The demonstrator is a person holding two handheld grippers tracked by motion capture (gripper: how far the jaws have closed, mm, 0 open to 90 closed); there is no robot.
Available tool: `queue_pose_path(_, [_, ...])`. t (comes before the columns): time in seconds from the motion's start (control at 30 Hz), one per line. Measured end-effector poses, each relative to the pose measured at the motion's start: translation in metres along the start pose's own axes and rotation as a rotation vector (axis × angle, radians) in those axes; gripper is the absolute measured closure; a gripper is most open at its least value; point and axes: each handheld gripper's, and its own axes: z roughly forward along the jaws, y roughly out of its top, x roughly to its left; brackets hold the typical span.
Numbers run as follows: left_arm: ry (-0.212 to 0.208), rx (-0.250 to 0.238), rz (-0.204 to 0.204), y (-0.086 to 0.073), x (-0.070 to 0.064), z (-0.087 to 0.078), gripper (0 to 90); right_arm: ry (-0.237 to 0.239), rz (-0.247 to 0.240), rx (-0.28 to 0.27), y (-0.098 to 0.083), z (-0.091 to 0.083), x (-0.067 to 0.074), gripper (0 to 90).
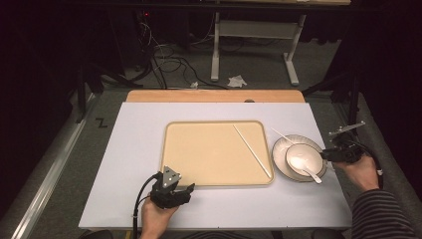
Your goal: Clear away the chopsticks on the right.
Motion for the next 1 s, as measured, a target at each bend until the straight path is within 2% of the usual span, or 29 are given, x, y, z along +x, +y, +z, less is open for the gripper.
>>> queue_pose_path(0.23, [-0.005,0.001,-0.003,0.000,0.000,0.000,37.4,-0.003,-0.023,-0.012,-0.005,-0.010,0.001,70.3])
queue_pose_path(0.4, [-0.003,0.003,0.000,-0.001,-0.001,0.001,37.4,0.014,-0.022,-0.018,-0.010,-0.014,0.001,70.3])
queue_pose_path(0.7, [-0.005,0.006,0.002,-0.001,-0.001,0.002,37.4,0.041,-0.034,-0.013,-0.010,-0.013,0.004,71.0])
queue_pose_path(1.0, [-0.005,0.008,0.002,-0.001,-0.001,0.002,37.4,0.035,-0.047,0.012,-0.004,-0.006,0.007,74.5])
